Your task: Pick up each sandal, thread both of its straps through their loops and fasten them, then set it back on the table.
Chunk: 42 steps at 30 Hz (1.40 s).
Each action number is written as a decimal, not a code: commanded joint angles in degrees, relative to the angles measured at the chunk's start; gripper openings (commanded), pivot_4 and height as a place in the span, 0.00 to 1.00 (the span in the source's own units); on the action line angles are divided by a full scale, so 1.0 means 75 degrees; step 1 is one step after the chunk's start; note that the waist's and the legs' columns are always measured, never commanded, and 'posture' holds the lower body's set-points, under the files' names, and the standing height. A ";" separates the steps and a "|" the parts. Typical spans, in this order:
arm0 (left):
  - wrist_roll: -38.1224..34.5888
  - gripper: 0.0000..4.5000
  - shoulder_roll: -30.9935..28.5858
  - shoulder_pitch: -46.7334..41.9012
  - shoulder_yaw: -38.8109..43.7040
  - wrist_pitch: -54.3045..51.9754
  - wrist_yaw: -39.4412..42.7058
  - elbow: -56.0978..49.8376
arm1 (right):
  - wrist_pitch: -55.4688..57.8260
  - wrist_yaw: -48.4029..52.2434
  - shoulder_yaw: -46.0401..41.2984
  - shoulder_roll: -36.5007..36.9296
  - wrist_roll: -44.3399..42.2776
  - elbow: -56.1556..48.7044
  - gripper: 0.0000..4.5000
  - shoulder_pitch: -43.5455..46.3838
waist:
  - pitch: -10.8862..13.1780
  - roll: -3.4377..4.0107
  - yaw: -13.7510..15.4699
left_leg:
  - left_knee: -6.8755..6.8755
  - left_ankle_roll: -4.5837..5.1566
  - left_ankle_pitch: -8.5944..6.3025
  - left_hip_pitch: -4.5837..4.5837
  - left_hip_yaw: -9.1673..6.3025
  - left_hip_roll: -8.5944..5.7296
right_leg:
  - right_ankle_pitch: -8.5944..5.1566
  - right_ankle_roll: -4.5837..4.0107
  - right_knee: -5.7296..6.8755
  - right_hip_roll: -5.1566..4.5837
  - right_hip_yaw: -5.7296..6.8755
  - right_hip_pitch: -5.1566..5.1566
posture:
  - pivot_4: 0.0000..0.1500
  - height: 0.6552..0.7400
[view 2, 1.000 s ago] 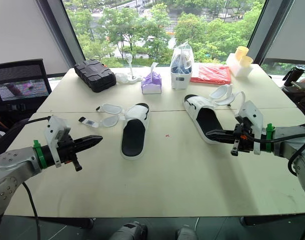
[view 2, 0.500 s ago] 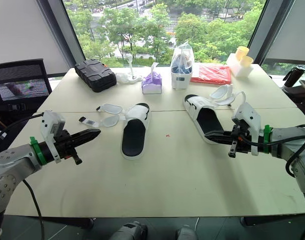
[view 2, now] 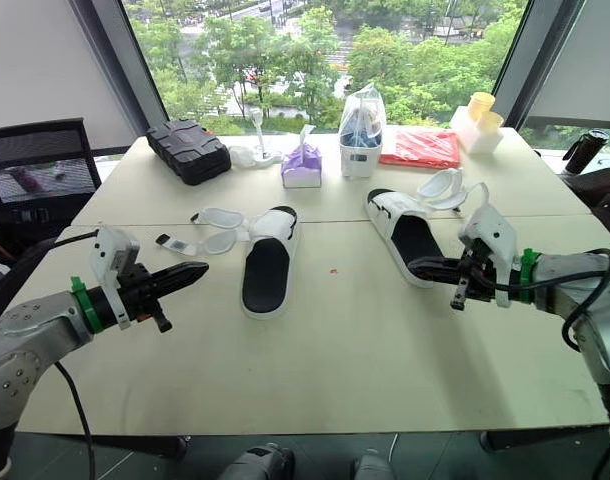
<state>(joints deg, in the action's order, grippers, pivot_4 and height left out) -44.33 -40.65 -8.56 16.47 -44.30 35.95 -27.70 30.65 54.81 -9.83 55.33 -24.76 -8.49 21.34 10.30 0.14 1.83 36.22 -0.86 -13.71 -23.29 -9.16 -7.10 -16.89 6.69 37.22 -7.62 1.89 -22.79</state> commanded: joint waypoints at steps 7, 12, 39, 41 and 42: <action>0.0029 0.00 0.0302 0.0008 -0.0163 0.0188 -0.0178 -0.0274 | -0.3162 -0.1556 0.1353 -0.0665 0.2938 0.2124 1.00 0.1461 | 0.0000 -0.0002 -0.0041 | -0.0005 -0.0054 0.0032 0.0000 0.0004 0.0000 | 0.0008 0.0010 0.0002 0.0003 -0.0006 -0.0003 | 1.00 1.00; 0.0058 0.00 0.0410 0.0069 -0.0184 0.0222 -0.0332 -0.0368 | -0.5250 -0.2799 0.2398 -0.0802 0.4952 0.3976 1.00 0.2418 | 0.0000 -0.0001 -0.0187 | -0.0003 -0.0057 0.0034 0.0000 0.0016 -0.0005 | 0.0013 0.0015 0.0004 0.0008 -0.0015 -0.0007 | 1.00 1.00; -0.0261 0.00 0.0641 0.0288 -0.0178 0.0060 -0.1090 -0.0927 | -0.7133 -0.7363 0.5005 -0.3642 0.8565 1.1345 0.71 0.6658 | 0.0000 -0.0002 -0.0424 | -0.0022 -0.0148 0.0089 0.0019 0.0041 0.0101 | 0.0072 -0.0079 0.0042 0.0132 -0.0069 -0.0045 | 1.00 1.00; -0.0275 0.00 0.0669 0.0347 -0.0153 0.0056 -0.1176 -0.0997 | -0.7054 -0.7559 0.5076 -0.3725 0.8674 1.1394 0.49 0.6751 | 0.0000 -0.0002 -0.0458 | -0.0023 -0.0155 0.0093 0.0021 0.0063 0.0124 | 0.0083 -0.0096 0.0047 0.0157 -0.0090 -0.0058 | 1.00 1.00; -0.0272 0.00 0.0681 0.0353 -0.0159 0.0056 -0.1211 -0.1013 | -0.7035 -0.7632 0.5120 -0.3745 0.8731 1.1411 0.37 0.6782 | 0.0000 -0.0002 -0.0483 | -0.0024 -0.0158 0.0095 0.0024 0.0070 0.0125 | 0.0084 -0.0097 0.0058 0.0159 -0.0100 -0.0064 | 1.00 1.00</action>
<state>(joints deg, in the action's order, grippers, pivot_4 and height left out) -45.71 -35.52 -6.03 14.09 -44.32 27.29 -33.04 -22.33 -0.47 28.43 27.12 40.29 77.66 69.65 10.30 0.13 -1.80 36.04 -2.05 -13.00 -23.05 -8.52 -6.17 -16.26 5.97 37.78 -6.42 1.00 -23.32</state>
